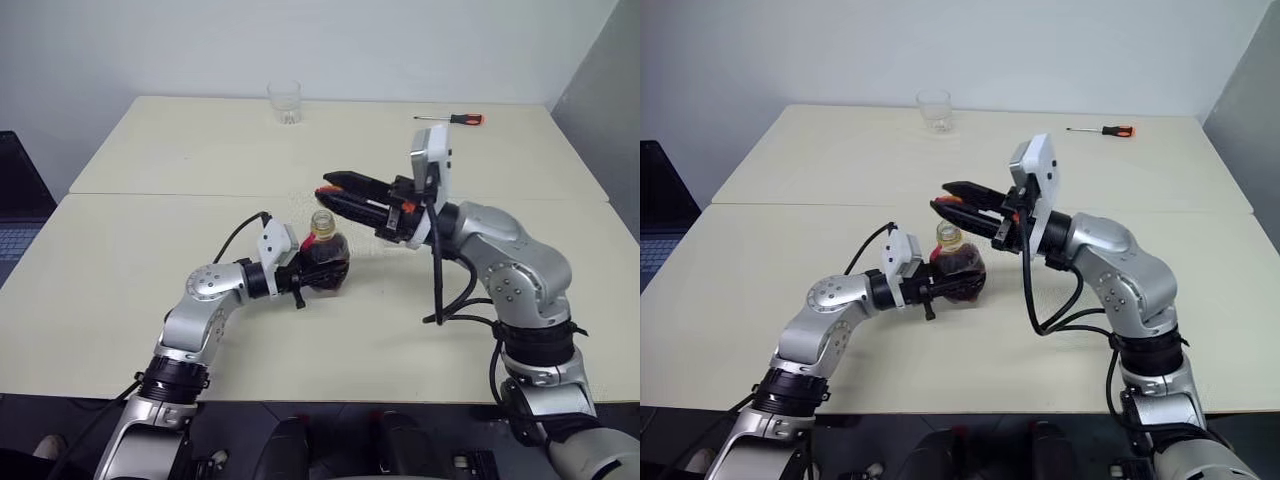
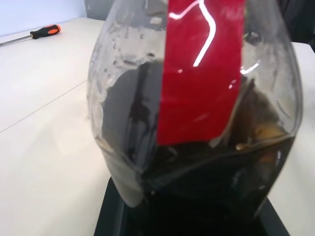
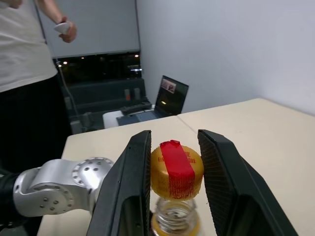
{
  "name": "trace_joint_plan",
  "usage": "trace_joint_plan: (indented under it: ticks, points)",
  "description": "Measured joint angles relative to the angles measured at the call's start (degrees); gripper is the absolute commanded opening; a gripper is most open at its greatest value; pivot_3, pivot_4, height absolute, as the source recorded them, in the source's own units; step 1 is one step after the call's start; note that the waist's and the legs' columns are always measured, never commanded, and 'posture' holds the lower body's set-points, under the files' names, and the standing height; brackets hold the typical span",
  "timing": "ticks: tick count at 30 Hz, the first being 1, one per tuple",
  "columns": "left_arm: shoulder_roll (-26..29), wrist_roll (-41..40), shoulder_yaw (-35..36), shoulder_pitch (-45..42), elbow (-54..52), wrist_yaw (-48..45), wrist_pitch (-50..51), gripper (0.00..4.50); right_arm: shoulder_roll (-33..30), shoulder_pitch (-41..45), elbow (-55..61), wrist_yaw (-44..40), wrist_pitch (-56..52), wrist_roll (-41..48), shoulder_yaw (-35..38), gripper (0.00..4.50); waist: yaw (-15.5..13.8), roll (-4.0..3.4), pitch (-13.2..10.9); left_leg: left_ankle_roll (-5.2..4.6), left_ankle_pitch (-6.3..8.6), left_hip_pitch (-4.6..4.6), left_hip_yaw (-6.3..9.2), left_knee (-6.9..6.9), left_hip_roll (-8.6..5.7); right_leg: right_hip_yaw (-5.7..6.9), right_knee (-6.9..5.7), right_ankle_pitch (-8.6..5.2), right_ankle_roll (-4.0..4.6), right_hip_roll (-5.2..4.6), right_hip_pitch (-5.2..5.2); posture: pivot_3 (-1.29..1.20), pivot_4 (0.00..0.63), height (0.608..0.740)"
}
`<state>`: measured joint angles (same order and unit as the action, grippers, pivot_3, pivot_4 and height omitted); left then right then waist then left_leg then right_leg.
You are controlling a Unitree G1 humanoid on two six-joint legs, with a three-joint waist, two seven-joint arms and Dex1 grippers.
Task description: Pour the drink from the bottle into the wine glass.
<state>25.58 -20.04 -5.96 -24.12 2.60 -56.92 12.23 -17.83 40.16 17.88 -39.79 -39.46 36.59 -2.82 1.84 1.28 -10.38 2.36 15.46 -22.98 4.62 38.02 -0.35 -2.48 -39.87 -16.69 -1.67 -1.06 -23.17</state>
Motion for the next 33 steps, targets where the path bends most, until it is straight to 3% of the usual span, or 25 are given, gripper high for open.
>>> trace_joint_plan:
  ticks: [7, 15, 23, 33]
  points:
    - [0.8, -0.2, 1.0, 0.1, -1.1, 0.0, 0.4, 0.98, -5.2, -4.1, 2.4, 3.6, -1.1, 0.5, 4.6, 1.15, 0.0, 0.00, 0.0, 0.00, 0.00, -0.02, -0.01, -0.01, -0.01, -0.01, 0.02, 0.00, 0.00, -0.01, 0.01, 0.00, 0.150, 0.740]
    - [1.2, -0.6, 1.5, 0.5, -3.6, 0.0, 2.1, 0.98, -10.9, -15.7, 5.9, 11.1, -1.4, -2.3, 12.0, 1.15, -0.1, 0.00, 0.0, -0.01, 0.00, -0.02, -0.02, -0.04, 0.00, -0.01, 0.01, 0.00, 0.00, 0.01, 0.01, 0.00, 0.150, 0.740]
    - [1.0, -1.5, 1.5, 0.6, -5.0, -0.1, 2.5, 0.98, -10.0, -27.4, 6.1, 18.9, 2.5, -10.3, 13.4, 1.15, -0.1, 0.00, 0.0, -0.01, 0.00, 0.00, -0.05, -0.04, 0.00, -0.05, -0.01, 0.00, -0.01, 0.04, 0.02, 0.00, 0.150, 0.740]
    - [-0.2, -1.6, 1.2, -0.2, -5.1, 0.0, 2.7, 0.98, -5.1, -29.3, -0.8, 27.6, 7.8, -17.7, 15.7, 1.15, -0.1, 0.00, 0.0, -0.01, -0.01, 0.01, -0.05, -0.04, -0.01, -0.05, -0.01, 0.00, -0.01, 0.06, 0.03, 0.00, 0.150, 0.740]
